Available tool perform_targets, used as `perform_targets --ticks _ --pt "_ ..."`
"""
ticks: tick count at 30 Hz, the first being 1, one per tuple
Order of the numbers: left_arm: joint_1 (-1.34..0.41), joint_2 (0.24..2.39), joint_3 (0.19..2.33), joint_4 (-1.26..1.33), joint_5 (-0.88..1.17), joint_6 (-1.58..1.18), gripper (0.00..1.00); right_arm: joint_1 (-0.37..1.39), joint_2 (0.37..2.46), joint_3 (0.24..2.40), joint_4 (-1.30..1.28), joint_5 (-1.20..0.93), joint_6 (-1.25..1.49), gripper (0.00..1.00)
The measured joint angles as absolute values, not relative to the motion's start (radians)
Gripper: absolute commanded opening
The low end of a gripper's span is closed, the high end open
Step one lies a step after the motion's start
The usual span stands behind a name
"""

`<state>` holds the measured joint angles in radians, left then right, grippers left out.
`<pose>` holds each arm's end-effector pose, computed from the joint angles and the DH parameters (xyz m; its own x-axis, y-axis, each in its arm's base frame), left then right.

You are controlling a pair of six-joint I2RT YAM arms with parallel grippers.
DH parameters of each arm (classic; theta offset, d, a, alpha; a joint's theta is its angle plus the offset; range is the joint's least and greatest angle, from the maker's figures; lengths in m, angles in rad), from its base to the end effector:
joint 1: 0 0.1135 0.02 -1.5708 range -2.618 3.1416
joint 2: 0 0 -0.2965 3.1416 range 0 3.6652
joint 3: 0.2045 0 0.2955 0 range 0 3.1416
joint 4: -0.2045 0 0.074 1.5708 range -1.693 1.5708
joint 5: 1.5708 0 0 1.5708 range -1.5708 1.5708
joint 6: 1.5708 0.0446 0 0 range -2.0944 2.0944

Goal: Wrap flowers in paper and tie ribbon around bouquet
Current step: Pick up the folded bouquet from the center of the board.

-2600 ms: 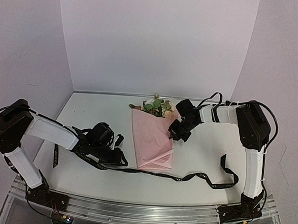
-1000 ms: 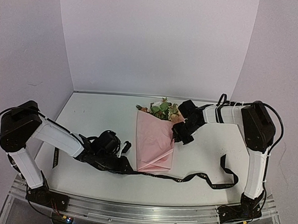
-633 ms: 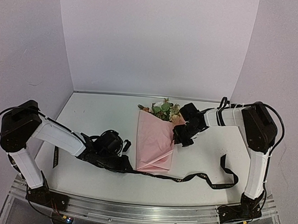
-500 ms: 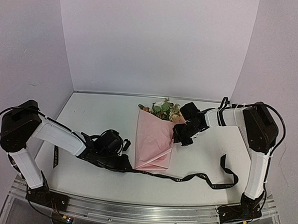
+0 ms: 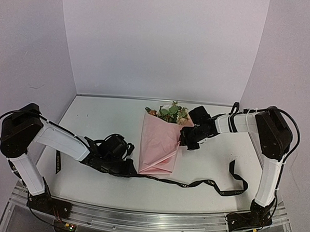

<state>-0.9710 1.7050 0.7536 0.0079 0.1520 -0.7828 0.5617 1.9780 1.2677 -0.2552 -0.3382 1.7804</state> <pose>0.1896 -0.2893 0.1110 -0.9348 0.1320 -0.3297 0.2917 0.8149 -0.5009 0.3831 0.2586 0.1471 -0.5029 0.7737 0.3853 0.8185 0.2832 0.4998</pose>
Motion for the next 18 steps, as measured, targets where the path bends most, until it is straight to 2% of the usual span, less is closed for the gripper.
perform_targets --ticks 11,14,18 --pt "-0.973 1.718 0.771 -0.001 0.104 -0.843 0.14 0.561 1.951 1.176 -0.168 -0.352 1.812 0.00" --pt "-0.973 1.718 0.772 -0.001 0.101 -0.847 0.22 0.556 1.934 1.155 -0.162 -0.364 1.793 0.01" --pt "-0.975 1.709 0.780 -0.011 0.100 -0.839 0.40 0.546 1.919 1.148 -0.160 -0.392 1.741 0.07"
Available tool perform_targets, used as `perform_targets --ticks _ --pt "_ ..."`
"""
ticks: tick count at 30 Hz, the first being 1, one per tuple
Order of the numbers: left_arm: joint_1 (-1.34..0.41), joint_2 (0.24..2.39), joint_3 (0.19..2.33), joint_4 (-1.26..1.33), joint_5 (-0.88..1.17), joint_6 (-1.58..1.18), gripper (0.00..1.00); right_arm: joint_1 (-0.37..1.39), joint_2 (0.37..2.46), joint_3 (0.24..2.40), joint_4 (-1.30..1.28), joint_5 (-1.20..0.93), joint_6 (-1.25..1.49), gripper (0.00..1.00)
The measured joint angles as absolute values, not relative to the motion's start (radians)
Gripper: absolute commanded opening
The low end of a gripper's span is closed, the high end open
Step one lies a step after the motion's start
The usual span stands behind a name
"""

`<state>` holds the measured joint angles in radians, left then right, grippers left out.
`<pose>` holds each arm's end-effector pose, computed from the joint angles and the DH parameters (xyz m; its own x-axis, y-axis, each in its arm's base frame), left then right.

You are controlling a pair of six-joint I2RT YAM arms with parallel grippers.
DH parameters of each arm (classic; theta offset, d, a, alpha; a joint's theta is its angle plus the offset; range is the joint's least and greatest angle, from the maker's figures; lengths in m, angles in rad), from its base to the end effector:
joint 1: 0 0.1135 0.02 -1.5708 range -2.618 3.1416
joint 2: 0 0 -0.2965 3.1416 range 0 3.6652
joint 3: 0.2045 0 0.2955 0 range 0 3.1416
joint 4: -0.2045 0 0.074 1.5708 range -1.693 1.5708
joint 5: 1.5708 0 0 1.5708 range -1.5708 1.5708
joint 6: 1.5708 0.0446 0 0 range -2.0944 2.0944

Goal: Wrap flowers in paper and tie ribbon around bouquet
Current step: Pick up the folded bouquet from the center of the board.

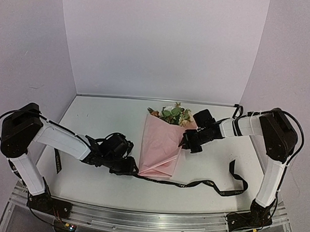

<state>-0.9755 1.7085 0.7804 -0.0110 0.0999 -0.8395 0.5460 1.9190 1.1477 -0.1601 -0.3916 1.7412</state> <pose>0.1937 -0.2940 0.1160 -0.9400 0.0673 -0.3345 0.2354 0.8374 -0.4933 0.3665 0.2426 0.1411 -0.5485 0.7326 0.4030 0.7903 0.2967 0.5361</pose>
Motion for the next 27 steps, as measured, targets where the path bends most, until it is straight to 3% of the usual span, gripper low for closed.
perform_targets --ticks 7,11,18,21,27 --pt "-0.968 1.600 0.809 -0.217 0.092 -0.807 0.54 0.538 1.916 1.152 -0.161 -0.443 1.642 0.08" --pt "-0.919 1.565 0.881 -0.265 0.107 -0.785 0.57 0.538 1.917 1.153 -0.161 -0.466 1.604 0.07" --pt "-0.770 1.731 1.061 -0.255 0.144 -0.669 0.66 0.538 1.943 1.169 -0.167 -0.490 1.570 0.07" --pt "-0.760 1.828 1.119 -0.252 0.168 -0.617 0.65 0.537 1.953 1.172 -0.168 -0.497 1.566 0.05" --pt "-0.766 1.947 1.211 -0.273 0.190 -0.565 0.51 0.537 1.959 1.172 -0.173 -0.503 1.550 0.05"
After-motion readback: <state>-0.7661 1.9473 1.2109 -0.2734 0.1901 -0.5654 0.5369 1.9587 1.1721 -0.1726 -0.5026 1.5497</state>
